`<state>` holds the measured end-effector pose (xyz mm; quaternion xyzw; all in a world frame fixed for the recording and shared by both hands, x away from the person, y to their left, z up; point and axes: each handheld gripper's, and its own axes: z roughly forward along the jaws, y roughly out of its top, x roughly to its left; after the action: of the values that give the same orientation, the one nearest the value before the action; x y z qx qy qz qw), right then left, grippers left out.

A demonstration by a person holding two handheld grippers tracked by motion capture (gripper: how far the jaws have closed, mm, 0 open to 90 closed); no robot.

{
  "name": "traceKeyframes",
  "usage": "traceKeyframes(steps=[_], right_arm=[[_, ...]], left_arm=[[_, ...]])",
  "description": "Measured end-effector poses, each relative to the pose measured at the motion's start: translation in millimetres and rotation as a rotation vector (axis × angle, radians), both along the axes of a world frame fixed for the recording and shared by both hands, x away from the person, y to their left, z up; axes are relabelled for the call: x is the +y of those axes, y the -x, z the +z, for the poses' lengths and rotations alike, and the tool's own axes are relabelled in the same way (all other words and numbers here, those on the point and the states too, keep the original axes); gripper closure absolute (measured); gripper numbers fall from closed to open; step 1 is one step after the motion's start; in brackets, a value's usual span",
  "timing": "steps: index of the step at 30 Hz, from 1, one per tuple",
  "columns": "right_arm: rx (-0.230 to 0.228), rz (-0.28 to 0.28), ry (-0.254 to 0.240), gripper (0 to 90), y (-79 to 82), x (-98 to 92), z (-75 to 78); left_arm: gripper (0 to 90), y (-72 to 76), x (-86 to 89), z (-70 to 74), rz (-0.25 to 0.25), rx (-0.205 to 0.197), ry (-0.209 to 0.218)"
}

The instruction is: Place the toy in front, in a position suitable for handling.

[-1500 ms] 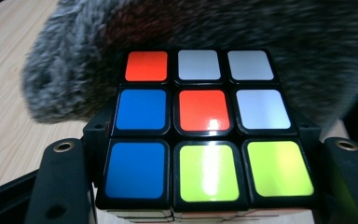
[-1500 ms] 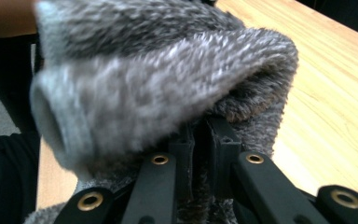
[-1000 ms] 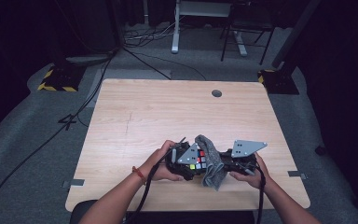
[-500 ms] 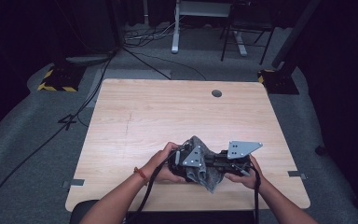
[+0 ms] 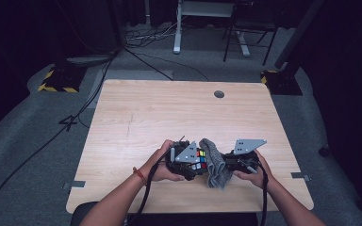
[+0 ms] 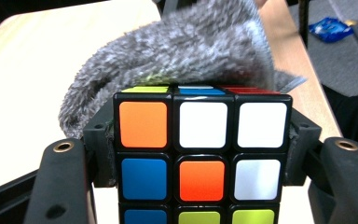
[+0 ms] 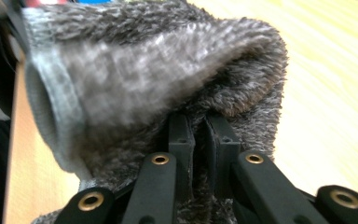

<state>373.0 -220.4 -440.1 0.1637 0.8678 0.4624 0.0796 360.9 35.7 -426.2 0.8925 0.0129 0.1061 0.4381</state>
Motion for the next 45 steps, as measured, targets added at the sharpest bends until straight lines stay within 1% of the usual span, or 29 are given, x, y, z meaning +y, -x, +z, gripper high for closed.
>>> traceKeyframes(steps=[1,2,4,6,7,9,10,11,12,14,16,18,19,20,21,22,24,26,29,30,32,33,35,36,38,40,42,44,45], right_arm=[[-0.007,0.0,-0.025,82.7,1.3,-0.6,4.2],[-0.009,0.005,-0.041,82.7,2.8,-0.5,6.4],[-0.046,0.005,-0.035,82.7,7.6,2.1,11.2],[-0.059,0.032,-0.067,82.7,12.1,5.0,17.2],[-0.076,0.042,-0.063,82.7,14.6,8.6,20.7],[-0.089,0.071,-0.062,82.7,19.0,17.7,24.5],[-0.111,0.071,-0.036,82.7,20.8,21.8,24.5],[-0.119,0.065,-0.022,82.7,21.1,23.3,24.3],[-0.114,0.054,-0.02,82.7,19.4,22.4,23.3],[-0.112,0.03,-0.004,82.7,16.1,19.5,20.4],[-0.089,0.006,0.008,82.7,11.6,13.5,16.2],[-0.089,-0.005,0.026,82.8,9.6,9.2,13.0],[-0.084,-0.012,0.032,82.8,9.0,7.0,11.2],[-0.071,-0.01,0.026,82.8,8.4,4.6,9.5],[-0.063,-0.005,0.02,82.8,8.8,3.4,8.3],[-0.061,0.0,0.025,82.8,10.3,3.6,8.0],[-0.072,0.021,0.014,82.8,15.8,7.0,10.3],[-0.095,0.023,0.019,82.8,18.6,8.6,13.3],[-0.088,0.037,-0.031,82.8,20.6,7.8,19.5],[-0.092,0.047,-0.039,82.7,22.1,9.3,21.6],[-0.11,0.056,-0.028,82.7,25.0,14.9,23.8],[-0.108,0.062,-0.036,82.7,25.8,17.0,24.1],[-0.119,0.064,-0.021,82.7,26.1,20.0,24.0],[-0.117,0.06,-0.019,82.7,24.5,19.3,23.2],[-0.119,0.025,-0.011,82.7,19.7,14.8,20.6],[-0.096,-0.002,-0.02,82.7,12.8,7.8,17.5],[-0.077,-0.038,-0.003,82.7,5.6,1.2,12.7],[-0.043,-0.041,-0.011,82.7,1.4,-1.7,7.1],[-0.044,-0.033,0.014,82.7,1.6,0.5,5.2]], left_arm=[[33.6,-0.2,-0.4,-0.9,-0.002,0.007,0.0],[33.6,-0.4,-1.1,-2.0,0.001,0.003,-0.006],[33.6,0.1,-4.6,-5.0,0.001,-0.006,-0.04],[33.6,2.2,-9.6,-9.1,-0.003,-0.013,-0.068],[33.6,3.4,-12.3,-10.8,-0.006,-0.016,-0.08],[33.5,3.9,-14.3,-11.4,-0.012,-0.015,-0.089],[33.5,3.4,-13.4,-11.6,-0.006,-0.021,-0.1],[33.6,2.4,-11.1,-11.4,-0.002,-0.01,-0.085],[33.6,2.0,-9.5,-10.1,-0.002,-0.005,-0.068],[33.6,1.7,-8.0,-7.2,0.001,-0.009,-0.061],[33.6,1.3,-5.7,-5.1,-0.003,0.004,-0.037],[33.6,1.9,-3.1,-2.3,-0.007,-0.005,-0.02],[33.6,1.9,-1.3,-0.3,-0.009,0.001,-0.001],[33.6,1.5,0.3,2.1,-0.007,0.002,0.008],[33.6,1.4,1.3,3.9,0.004,-0.007,0.011],[33.6,0.8,1.8,5.0,0.012,-0.02,0.012],[33.6,-0.4,4.2,5.6,0.005,-0.012,0.015],[33.6,-0.9,5.2,5.1,0.023,-0.028,-0.003],[33.6,-3.4,2.9,-0.2,0.034,-0.021,-0.022],[33.6,-3.1,0.6,-2.3,0.023,-0.008,-0.021],[33.6,-0.6,-6.0,-6.1,0.012,-0.014,-0.049],[33.6,0.8,-9.3,-9.1,0.0,-0.008,-0.059],[33.6,2.1,-10.8,-10.8,-0.001,-0.008,-0.068],[33.6,2.0,-9.7,-9.8,0.0,-0.008,-0.062],[33.6,1.1,-6.2,-5.7,0.0,-0.002,-0.029],[33.6,1.8,-3.4,-1.8,0.004,-0.015,-0.005],[33.6,2.4,0.1,3.2,-0.012,-0.001,0.045],[33.6,4.0,0.6,6.9,-0.017,-0.01,0.068],[33.6,4.9,0.5,7.7,-0.021,-0.012,0.075]])
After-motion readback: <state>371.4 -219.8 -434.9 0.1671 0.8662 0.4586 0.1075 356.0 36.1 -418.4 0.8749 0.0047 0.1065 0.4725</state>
